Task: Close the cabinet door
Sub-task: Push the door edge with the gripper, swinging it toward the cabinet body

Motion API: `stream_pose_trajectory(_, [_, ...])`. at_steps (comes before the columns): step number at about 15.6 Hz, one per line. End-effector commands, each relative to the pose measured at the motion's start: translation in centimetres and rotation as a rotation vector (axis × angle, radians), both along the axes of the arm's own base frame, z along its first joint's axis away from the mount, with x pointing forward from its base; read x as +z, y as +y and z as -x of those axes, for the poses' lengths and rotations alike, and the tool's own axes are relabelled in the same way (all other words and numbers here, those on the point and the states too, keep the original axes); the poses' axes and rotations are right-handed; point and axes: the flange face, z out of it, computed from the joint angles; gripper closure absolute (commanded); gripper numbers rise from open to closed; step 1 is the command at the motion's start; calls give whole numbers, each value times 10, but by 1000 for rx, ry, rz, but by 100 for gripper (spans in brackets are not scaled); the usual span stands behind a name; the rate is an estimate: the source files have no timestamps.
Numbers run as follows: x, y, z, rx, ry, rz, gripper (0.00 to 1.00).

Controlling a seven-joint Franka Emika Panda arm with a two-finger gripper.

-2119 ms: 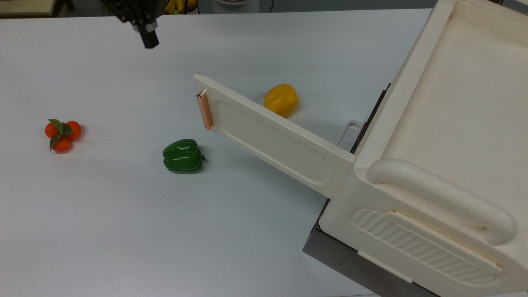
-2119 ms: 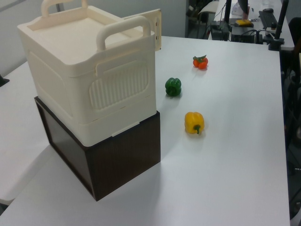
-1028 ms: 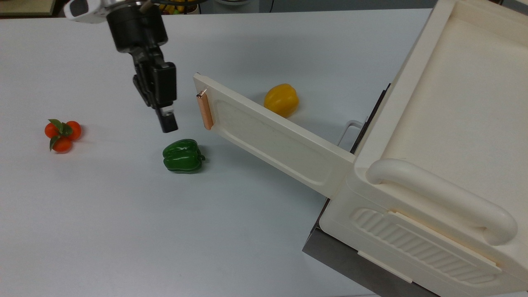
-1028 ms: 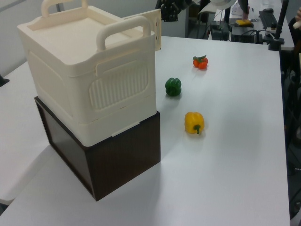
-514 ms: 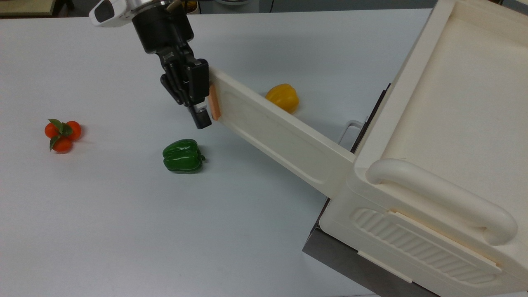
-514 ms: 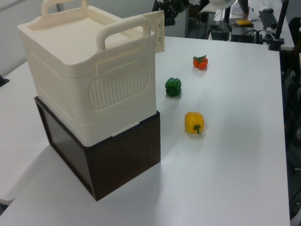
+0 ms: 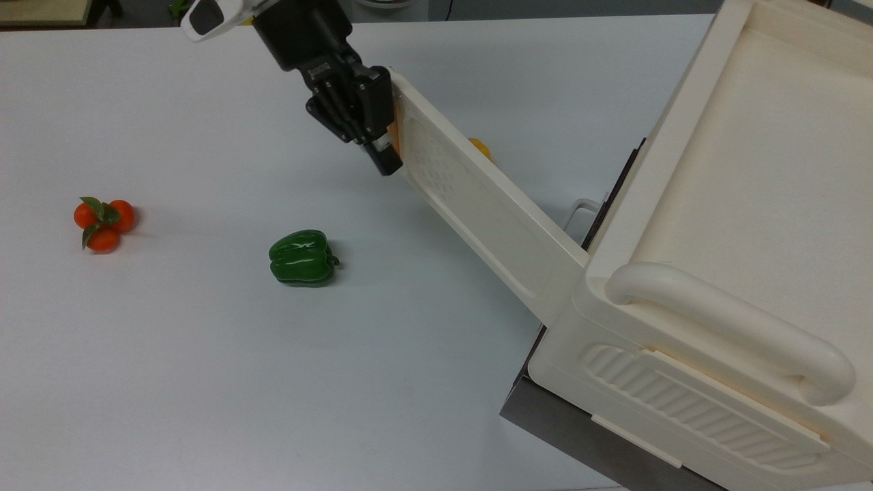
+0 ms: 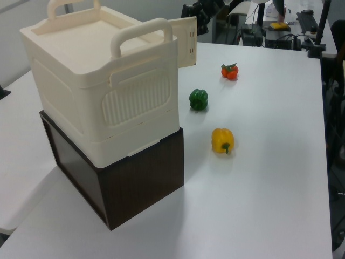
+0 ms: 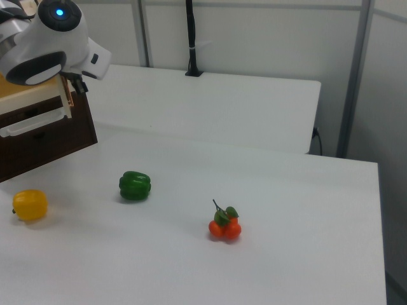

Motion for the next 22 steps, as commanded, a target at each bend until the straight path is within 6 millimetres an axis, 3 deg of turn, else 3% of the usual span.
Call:
stream_pose_trajectory(1, [-3,14,17,78,68,4,100])
stream_pose_trajectory(17, [2,140,37,272,107,-31,100])
stream_pose_trajectory(22, [6,187,39,272,23,-30,100])
